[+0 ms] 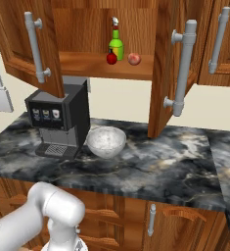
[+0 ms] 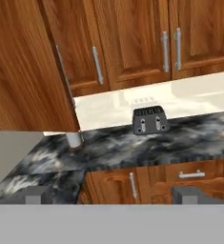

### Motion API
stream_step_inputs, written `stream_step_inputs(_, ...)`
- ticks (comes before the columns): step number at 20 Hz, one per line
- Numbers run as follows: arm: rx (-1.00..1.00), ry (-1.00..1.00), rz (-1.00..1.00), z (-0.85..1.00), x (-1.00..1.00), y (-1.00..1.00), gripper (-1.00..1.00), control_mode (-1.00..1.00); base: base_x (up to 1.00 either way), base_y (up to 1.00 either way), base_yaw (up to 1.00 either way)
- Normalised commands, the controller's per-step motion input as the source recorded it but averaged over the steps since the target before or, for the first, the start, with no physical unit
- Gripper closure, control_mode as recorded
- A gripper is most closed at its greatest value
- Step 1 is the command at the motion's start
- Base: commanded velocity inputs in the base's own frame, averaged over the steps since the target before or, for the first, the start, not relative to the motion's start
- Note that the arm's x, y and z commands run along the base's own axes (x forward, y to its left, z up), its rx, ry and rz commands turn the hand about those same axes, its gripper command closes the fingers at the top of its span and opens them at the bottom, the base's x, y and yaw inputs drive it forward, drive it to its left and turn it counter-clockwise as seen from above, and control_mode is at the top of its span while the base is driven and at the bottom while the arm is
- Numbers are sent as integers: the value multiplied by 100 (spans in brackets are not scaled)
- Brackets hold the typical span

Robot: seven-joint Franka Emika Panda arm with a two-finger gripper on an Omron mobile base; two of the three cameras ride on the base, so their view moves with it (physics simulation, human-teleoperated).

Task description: Open the cabinet. Pick the apple and peach from the cabinet and place them into the bowl. Then close the cabinet.

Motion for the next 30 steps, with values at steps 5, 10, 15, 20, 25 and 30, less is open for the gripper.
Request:
stream_step_inputs(5, 49, 0, 13, -62, -99, -100, -100, -100, 0, 0, 0)
stream_step_inputs(10, 44, -5, 30, 0, -61, -100, -100, -100, 0, 0, 0)
stream_step_inputs(15, 25, -4, 28, 10, -9, -69, -100, -100, 0, 0, 0)
stream_step_inputs(20, 5, 0, 27, 19, 12, -11, -100, -100, 0, 0, 0)
stream_step_inputs(25, 0, 0, 30, 7, 5, 0, -100, -100, 0, 0, 0)
stream_step_inputs(30, -5, 5, 36, -36, 27, 4, -100, -100, 0, 0, 0)
